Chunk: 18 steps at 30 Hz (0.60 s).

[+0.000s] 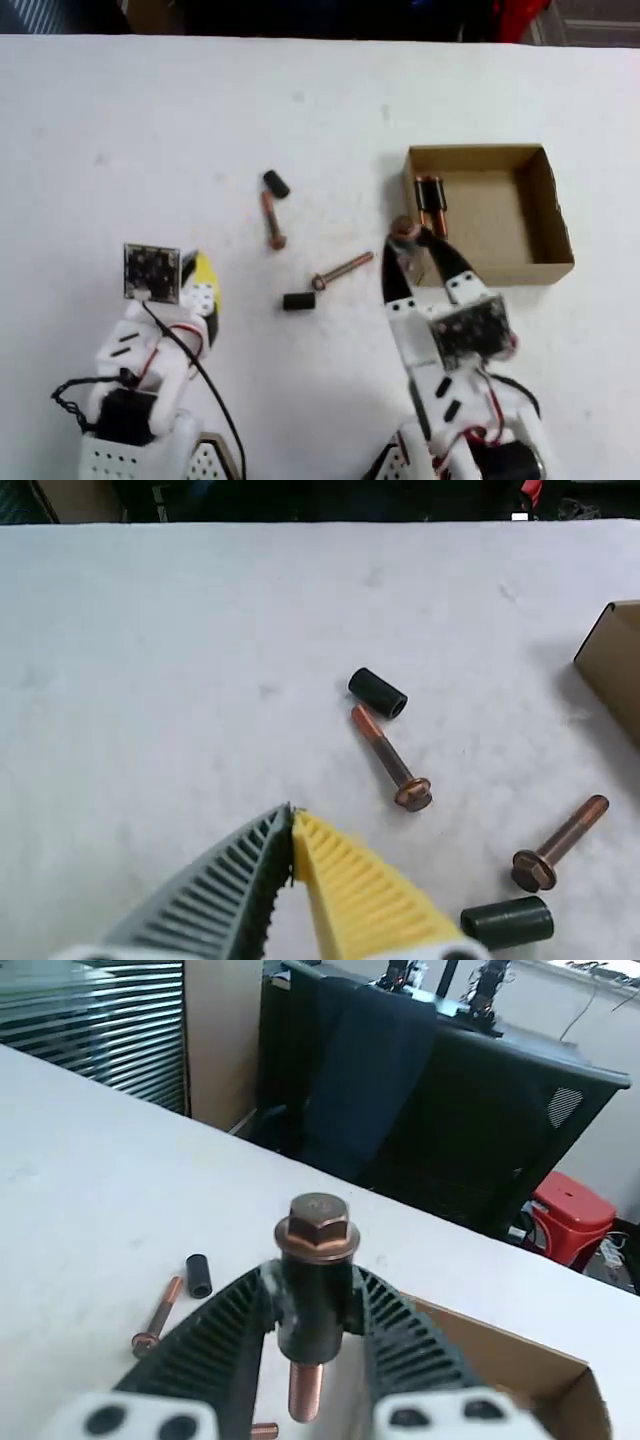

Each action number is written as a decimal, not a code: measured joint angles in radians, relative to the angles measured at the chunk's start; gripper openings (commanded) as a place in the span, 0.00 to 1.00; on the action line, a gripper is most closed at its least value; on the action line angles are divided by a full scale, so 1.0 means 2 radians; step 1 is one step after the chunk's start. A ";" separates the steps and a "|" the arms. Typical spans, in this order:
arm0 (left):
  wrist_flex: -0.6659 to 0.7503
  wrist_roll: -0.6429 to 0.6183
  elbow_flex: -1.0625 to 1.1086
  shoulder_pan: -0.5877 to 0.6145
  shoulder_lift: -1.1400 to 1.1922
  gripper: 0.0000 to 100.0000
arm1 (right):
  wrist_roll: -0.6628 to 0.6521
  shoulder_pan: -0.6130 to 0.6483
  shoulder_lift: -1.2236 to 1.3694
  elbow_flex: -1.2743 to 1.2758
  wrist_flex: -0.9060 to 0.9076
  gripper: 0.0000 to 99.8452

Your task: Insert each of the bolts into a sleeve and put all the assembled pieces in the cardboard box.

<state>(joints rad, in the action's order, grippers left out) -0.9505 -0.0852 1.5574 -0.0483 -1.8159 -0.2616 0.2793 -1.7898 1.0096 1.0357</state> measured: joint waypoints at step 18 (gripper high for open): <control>0.000 0.000 0.069 0.000 0.000 0.02 | -0.002 -0.101 0.331 -0.128 -0.061 0.02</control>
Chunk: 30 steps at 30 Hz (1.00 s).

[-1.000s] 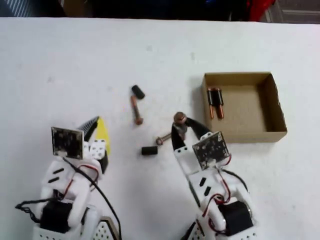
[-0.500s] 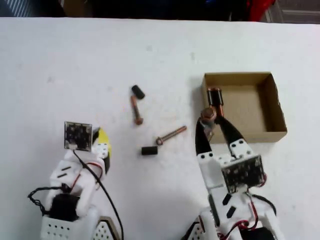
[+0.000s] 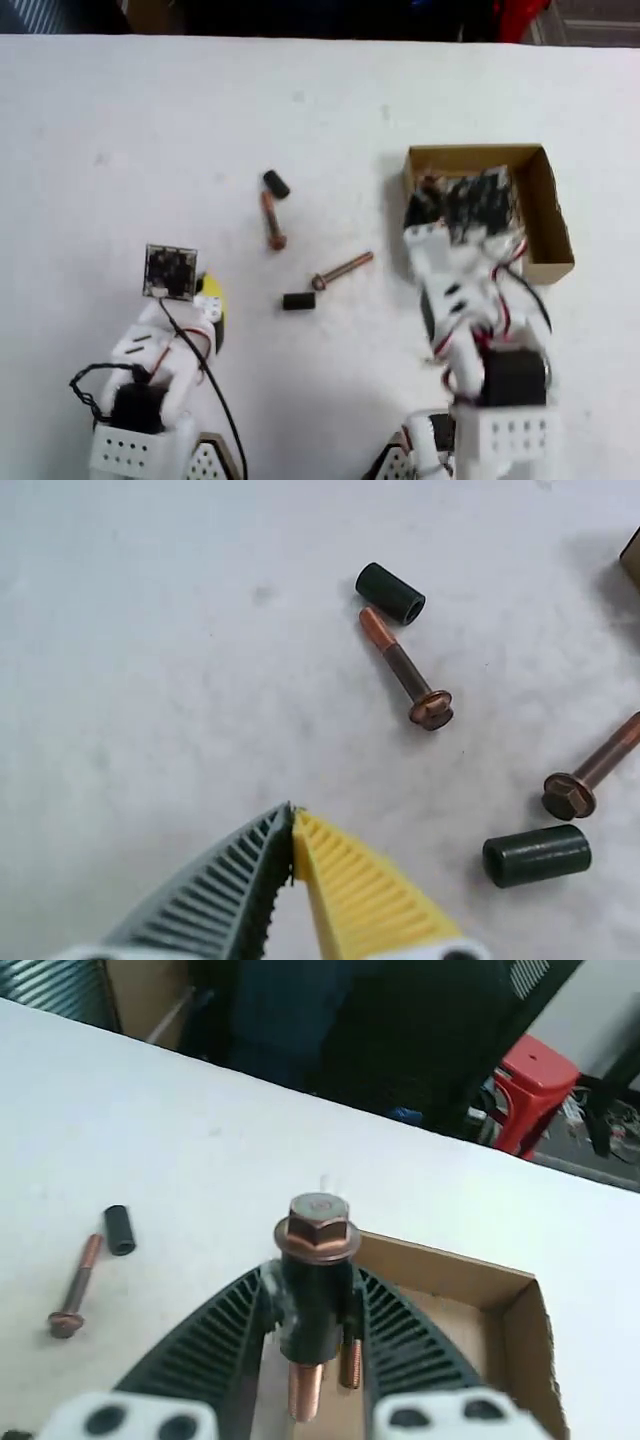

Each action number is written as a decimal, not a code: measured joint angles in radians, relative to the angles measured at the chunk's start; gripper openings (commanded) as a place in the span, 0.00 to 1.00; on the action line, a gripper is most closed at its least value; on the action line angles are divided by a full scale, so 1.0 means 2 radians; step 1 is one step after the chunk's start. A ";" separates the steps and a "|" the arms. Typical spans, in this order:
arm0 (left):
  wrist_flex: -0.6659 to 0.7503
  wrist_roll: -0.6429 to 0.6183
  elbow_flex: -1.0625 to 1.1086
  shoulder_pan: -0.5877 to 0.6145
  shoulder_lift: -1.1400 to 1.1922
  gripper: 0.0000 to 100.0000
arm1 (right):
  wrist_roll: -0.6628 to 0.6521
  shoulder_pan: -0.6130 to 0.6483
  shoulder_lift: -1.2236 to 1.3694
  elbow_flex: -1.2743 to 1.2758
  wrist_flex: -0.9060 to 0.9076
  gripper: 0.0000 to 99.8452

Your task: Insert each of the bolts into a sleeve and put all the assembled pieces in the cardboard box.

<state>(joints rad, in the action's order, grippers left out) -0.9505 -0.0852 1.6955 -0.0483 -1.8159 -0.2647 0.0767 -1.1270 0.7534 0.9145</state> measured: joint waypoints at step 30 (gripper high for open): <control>-0.030 0.000 0.000 0.002 0.000 0.02 | 0.000 -0.099 0.509 -0.084 -0.262 0.02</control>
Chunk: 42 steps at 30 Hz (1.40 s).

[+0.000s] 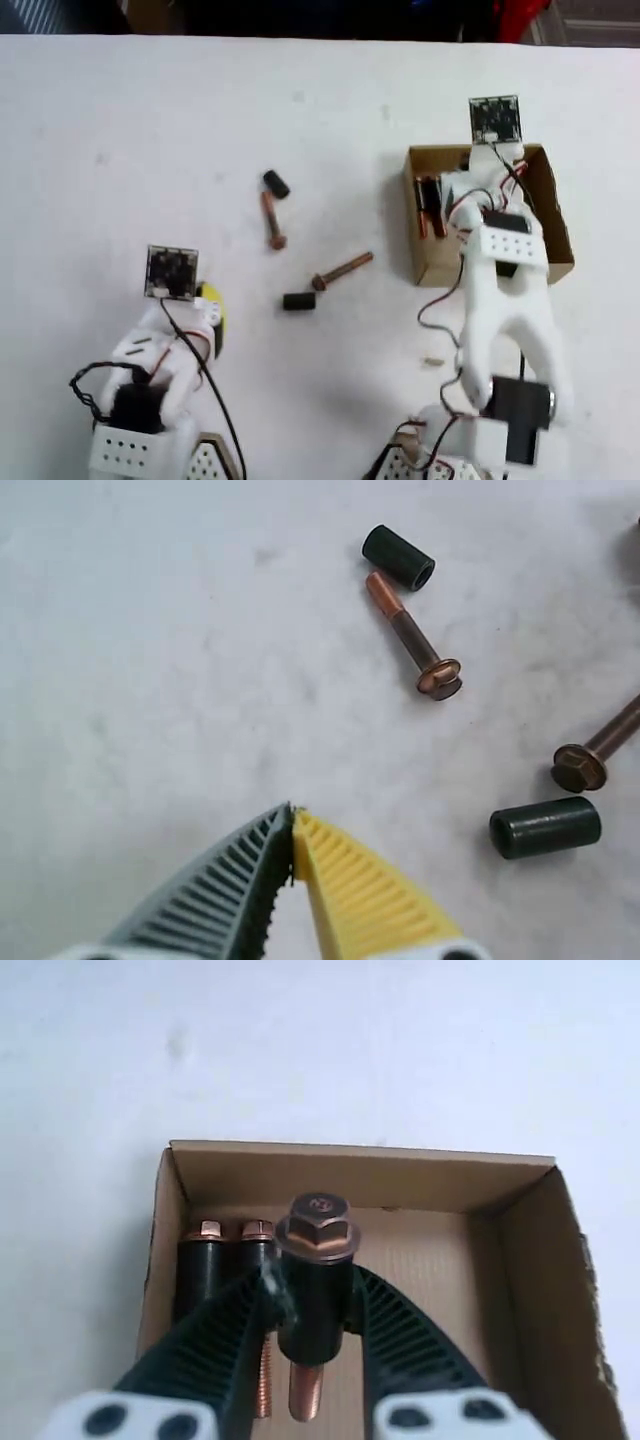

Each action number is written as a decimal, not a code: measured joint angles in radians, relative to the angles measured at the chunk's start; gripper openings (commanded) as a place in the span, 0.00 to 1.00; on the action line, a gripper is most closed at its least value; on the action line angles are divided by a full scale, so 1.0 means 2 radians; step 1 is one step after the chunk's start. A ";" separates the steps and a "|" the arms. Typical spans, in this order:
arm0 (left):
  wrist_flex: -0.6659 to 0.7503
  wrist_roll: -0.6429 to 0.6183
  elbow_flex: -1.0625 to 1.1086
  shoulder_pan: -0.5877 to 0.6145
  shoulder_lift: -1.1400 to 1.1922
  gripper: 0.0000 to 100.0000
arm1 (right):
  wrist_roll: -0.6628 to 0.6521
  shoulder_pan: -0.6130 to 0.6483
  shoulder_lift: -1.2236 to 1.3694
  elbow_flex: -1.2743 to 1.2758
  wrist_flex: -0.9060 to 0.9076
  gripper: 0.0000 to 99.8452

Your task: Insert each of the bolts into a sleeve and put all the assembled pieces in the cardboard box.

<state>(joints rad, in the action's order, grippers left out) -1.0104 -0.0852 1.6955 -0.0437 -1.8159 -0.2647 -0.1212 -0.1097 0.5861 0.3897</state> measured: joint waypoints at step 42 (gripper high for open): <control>-0.011 0.000 0.000 0.000 0.000 0.02 | 0.000 0.018 0.065 -0.102 0.071 0.17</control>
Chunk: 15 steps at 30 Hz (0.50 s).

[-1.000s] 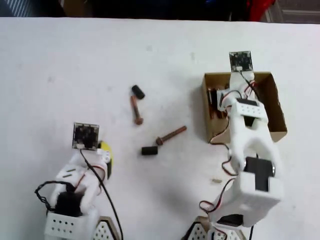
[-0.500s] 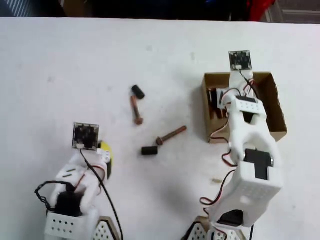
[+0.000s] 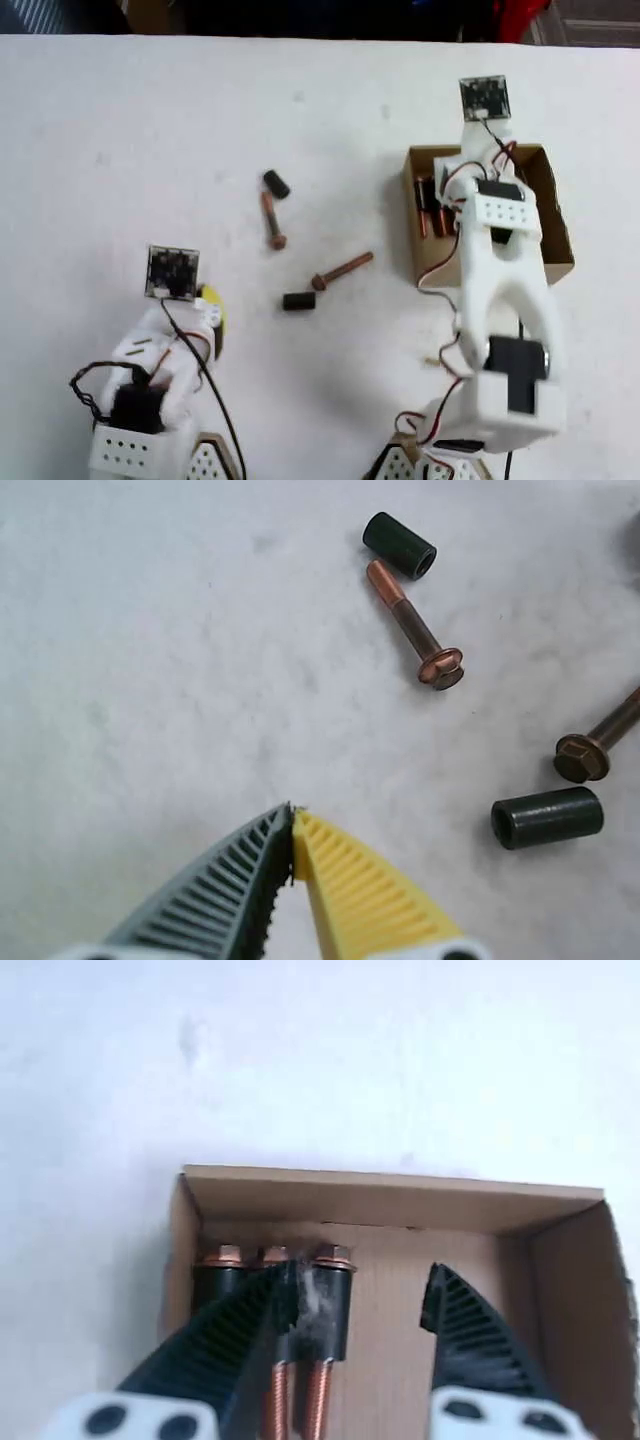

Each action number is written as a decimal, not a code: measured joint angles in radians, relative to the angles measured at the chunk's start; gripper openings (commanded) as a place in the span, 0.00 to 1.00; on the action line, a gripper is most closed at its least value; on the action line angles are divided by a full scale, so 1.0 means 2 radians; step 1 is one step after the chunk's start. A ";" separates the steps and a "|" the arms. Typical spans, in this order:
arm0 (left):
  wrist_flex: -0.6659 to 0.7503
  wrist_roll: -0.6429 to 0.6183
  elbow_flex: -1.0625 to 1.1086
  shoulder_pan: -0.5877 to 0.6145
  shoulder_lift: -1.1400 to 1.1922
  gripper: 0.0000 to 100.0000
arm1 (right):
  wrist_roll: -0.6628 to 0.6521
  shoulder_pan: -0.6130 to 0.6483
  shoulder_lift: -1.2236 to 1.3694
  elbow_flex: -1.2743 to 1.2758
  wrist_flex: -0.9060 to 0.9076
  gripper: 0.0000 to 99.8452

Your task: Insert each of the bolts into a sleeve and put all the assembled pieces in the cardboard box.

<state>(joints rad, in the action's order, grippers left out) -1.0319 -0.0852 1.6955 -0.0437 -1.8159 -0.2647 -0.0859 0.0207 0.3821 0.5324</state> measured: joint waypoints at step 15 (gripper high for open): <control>-0.008 0.000 0.000 0.000 0.000 0.02 | 0.000 0.087 -0.282 0.139 0.071 0.17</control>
<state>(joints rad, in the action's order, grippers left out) -1.0487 -0.0852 1.6955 -0.0437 -1.8159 -0.2647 0.0890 -0.5424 0.6598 0.6736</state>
